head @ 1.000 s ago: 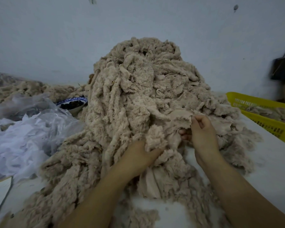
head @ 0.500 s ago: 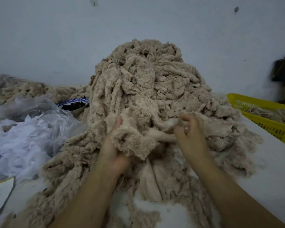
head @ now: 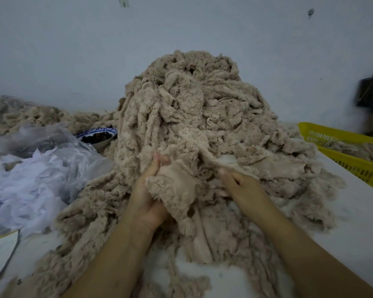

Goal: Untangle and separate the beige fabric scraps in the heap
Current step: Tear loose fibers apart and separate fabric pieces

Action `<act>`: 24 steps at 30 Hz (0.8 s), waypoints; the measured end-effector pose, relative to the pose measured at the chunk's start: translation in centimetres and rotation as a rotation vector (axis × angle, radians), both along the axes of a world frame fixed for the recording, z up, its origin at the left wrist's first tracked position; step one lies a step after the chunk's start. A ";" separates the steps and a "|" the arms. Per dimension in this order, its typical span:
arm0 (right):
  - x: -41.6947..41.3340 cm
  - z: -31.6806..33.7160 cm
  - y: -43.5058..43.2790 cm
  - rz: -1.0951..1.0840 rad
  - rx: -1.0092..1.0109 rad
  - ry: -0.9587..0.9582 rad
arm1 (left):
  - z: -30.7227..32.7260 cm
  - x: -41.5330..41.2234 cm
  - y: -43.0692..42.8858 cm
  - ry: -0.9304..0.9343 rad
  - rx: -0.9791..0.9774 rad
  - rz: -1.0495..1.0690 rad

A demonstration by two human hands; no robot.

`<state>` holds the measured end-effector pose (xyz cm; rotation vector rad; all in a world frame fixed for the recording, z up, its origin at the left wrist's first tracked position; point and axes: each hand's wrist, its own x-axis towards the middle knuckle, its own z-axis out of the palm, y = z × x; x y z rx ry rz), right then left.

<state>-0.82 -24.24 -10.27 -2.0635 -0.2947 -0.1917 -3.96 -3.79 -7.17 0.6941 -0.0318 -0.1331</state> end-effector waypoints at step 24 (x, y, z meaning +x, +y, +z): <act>-0.2 1.2 0.6 -0.062 0.184 -0.009 | -1.4 -1.1 -2.5 -0.227 0.775 0.020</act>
